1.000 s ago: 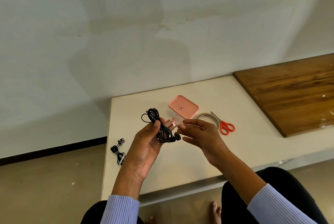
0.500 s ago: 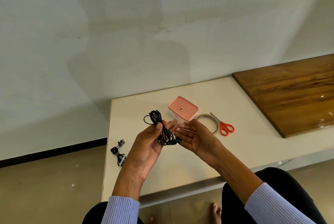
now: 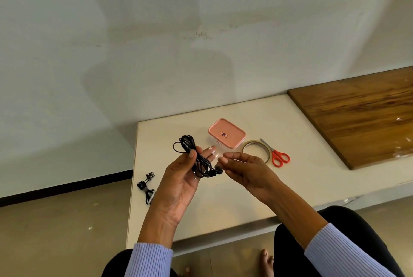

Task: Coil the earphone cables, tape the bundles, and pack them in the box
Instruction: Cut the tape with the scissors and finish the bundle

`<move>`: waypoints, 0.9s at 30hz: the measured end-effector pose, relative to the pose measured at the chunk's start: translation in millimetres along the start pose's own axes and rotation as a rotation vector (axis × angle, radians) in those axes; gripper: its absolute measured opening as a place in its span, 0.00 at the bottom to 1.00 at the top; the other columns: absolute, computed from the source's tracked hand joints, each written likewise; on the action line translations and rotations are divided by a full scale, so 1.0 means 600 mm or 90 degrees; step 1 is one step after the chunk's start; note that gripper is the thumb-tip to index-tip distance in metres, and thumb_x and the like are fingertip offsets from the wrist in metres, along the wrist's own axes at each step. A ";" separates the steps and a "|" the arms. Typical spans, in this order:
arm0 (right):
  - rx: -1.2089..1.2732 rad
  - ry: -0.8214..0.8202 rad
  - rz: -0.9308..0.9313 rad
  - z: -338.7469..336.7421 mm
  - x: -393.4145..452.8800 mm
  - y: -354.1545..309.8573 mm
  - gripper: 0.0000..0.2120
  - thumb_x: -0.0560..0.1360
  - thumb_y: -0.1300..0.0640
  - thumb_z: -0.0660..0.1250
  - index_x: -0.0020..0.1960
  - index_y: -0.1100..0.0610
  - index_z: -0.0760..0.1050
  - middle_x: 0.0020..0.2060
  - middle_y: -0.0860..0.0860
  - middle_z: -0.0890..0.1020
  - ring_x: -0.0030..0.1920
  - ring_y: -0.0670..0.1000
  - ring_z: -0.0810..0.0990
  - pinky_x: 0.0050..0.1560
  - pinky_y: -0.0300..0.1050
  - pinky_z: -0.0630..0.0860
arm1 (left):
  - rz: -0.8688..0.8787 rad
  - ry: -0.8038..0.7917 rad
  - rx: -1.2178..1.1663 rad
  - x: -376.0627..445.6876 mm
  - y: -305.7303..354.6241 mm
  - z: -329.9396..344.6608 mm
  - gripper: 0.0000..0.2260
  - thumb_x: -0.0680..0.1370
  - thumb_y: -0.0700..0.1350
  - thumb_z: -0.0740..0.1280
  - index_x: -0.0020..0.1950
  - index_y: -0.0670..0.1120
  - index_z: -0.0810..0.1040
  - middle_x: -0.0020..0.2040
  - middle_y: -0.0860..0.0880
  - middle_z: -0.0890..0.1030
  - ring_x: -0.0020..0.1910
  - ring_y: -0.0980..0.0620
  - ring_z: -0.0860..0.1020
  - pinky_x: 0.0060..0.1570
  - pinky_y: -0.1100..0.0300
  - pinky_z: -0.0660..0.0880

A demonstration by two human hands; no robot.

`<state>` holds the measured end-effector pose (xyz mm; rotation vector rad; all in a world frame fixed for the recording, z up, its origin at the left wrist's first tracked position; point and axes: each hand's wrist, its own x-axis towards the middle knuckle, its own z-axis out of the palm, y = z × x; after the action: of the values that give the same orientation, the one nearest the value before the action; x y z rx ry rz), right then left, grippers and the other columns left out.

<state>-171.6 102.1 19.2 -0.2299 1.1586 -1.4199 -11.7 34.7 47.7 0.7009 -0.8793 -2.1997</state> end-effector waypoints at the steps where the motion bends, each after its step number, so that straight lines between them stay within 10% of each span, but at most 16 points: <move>1: 0.009 -0.006 0.004 -0.001 0.000 -0.002 0.11 0.69 0.67 0.71 0.51 0.63 0.79 0.43 0.56 0.85 0.46 0.51 0.85 0.38 0.35 0.80 | -0.002 -0.005 -0.017 0.001 0.001 -0.002 0.19 0.56 0.51 0.83 0.41 0.45 0.84 0.60 0.30 0.76 0.62 0.38 0.76 0.56 0.53 0.78; 10: 0.180 -0.135 0.139 0.000 -0.001 -0.018 0.19 0.75 0.72 0.49 0.59 0.71 0.73 0.54 0.65 0.80 0.52 0.60 0.83 0.50 0.48 0.81 | 0.008 0.015 -0.023 0.001 0.009 -0.015 0.19 0.56 0.49 0.82 0.42 0.44 0.84 0.63 0.30 0.74 0.62 0.38 0.76 0.52 0.55 0.79; 16: 0.002 -0.056 0.061 0.013 0.003 -0.002 0.16 0.67 0.58 0.72 0.52 0.65 0.80 0.43 0.57 0.83 0.43 0.50 0.83 0.39 0.37 0.80 | 0.001 0.008 0.048 -0.006 0.001 -0.005 0.20 0.56 0.52 0.82 0.41 0.45 0.84 0.59 0.32 0.77 0.62 0.38 0.76 0.64 0.49 0.71; 27: -0.454 0.146 -0.177 0.024 -0.003 0.015 0.02 0.69 0.59 0.75 0.40 0.57 0.83 0.37 0.50 0.84 0.38 0.50 0.82 0.39 0.40 0.81 | -0.016 0.188 0.372 -0.007 -0.023 -0.004 0.05 0.73 0.44 0.69 0.40 0.50 0.85 0.46 0.47 0.85 0.56 0.49 0.80 0.67 0.50 0.68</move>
<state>-155.2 98.8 20.5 -0.7656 1.8564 -1.2347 -12.4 44.3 36.9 1.2747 -1.3675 -1.7886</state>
